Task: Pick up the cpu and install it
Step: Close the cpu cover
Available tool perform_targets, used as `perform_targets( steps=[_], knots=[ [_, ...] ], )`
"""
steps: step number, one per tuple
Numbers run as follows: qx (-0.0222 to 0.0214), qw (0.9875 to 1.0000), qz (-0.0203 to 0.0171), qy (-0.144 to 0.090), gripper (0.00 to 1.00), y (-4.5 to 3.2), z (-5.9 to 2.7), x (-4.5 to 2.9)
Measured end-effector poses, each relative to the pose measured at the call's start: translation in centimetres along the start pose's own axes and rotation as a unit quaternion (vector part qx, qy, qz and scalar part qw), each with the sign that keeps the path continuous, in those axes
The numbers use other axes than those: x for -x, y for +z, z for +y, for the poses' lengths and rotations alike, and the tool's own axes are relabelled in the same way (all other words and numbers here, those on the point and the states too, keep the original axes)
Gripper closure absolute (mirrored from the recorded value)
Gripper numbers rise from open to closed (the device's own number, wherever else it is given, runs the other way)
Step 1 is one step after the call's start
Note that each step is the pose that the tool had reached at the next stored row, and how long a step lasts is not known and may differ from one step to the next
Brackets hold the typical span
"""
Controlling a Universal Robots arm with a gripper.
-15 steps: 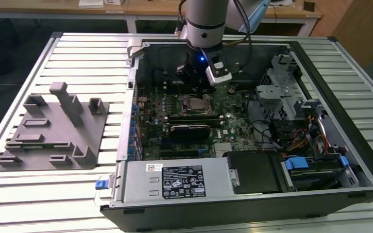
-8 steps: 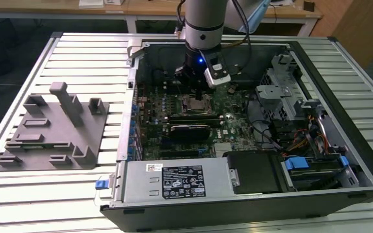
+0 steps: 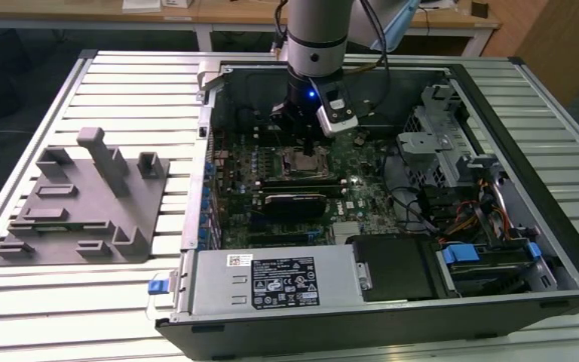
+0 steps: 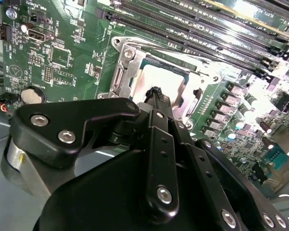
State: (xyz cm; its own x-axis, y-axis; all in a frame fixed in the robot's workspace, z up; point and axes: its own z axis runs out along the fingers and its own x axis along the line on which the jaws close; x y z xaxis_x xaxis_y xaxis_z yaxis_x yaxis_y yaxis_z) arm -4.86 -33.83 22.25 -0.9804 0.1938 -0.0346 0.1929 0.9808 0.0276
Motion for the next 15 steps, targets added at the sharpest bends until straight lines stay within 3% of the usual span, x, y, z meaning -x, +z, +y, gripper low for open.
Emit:
perform_targets(
  steps=[15],
  knots=[
    [0.0005,1.0,0.0001,0.0,0.89,0.5,-0.33,-1.1]
  ],
)
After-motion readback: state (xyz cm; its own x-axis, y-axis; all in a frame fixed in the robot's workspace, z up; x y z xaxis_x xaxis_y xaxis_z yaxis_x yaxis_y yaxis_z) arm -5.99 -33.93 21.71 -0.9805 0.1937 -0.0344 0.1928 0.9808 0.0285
